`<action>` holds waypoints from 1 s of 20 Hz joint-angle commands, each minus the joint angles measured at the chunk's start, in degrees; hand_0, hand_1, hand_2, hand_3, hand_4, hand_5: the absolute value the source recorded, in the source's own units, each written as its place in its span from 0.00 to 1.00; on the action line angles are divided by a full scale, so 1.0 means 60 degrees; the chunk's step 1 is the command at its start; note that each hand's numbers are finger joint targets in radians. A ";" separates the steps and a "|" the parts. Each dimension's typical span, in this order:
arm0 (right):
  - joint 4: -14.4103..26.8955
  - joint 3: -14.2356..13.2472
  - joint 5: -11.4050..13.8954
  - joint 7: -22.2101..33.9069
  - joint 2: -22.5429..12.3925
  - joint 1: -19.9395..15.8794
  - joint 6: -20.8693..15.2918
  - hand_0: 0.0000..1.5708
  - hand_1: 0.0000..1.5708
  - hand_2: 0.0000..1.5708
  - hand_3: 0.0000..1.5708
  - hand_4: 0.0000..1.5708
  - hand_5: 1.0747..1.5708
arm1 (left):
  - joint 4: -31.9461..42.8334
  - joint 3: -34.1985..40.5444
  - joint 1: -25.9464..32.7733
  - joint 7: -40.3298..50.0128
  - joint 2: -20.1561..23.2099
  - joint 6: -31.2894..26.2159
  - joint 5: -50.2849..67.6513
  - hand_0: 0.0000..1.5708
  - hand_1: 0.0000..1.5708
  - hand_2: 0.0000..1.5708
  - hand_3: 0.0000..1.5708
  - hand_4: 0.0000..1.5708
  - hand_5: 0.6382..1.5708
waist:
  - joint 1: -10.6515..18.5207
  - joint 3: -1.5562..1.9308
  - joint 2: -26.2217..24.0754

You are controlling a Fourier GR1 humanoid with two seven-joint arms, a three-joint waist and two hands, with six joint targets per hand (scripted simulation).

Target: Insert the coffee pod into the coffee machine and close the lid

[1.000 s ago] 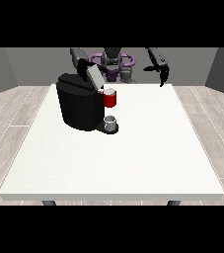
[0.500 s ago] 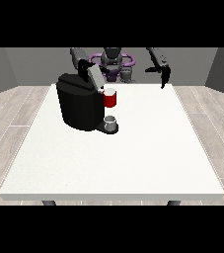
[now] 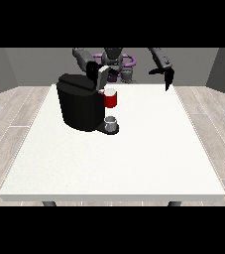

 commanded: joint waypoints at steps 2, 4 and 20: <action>0.0385 0.0420 0.0631 0.0492 0.0204 -0.0797 -0.0397 0.00 0.00 0.00 0.00 0.28 1.00 | 0.0366 -0.0057 0.0096 -0.0563 0.0058 -0.0346 0.0067 0.00 0.00 0.00 0.00 0.21 1.00 | 0.0402 -0.0015 0.0152; 0.0594 0.0409 0.0677 0.0916 0.0118 -0.0992 -0.0252 0.00 0.00 0.00 0.00 0.24 1.00 | 0.0249 -0.0129 0.0118 0.0050 -0.0116 -0.0004 0.0013 0.00 0.00 0.00 0.00 0.23 1.00 | 0.0285 -0.0011 -0.0293; 0.0939 0.1611 0.0571 0.0501 0.0569 -0.2179 -0.0626 0.00 0.00 0.00 0.00 0.25 1.00 | 0.1308 0.0103 -0.1084 -0.0104 0.0273 -0.0348 0.0345 0.00 0.00 0.00 0.00 0.22 1.00 | 0.0535 -0.0010 0.0070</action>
